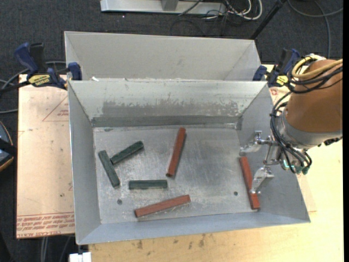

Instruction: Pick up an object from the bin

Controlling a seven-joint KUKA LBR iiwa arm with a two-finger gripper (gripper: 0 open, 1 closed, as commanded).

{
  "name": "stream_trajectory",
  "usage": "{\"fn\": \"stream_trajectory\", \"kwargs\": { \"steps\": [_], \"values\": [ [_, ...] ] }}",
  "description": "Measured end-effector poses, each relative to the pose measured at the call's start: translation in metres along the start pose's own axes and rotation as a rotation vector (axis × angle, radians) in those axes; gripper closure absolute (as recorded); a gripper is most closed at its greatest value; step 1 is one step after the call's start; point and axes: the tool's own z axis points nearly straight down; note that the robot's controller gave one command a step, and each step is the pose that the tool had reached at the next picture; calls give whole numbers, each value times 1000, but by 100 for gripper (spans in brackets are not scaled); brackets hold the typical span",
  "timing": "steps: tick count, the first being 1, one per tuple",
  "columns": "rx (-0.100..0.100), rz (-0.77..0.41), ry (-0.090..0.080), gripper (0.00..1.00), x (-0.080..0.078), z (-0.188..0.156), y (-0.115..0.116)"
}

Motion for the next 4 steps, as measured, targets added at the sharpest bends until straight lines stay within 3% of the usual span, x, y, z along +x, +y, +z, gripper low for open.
{"fn": "stream_trajectory", "kwargs": {
  "steps": [1, 2, 3, 4],
  "values": [
    [1, -3, -8, 0, -2, -4, 0],
    [4, -350, -13, 0, -14, 50, -13],
    [1, -380, -8, 0, -14, 67, -26],
    [2, -185, -9, 0, -23, 72, -32]
  ]
}}
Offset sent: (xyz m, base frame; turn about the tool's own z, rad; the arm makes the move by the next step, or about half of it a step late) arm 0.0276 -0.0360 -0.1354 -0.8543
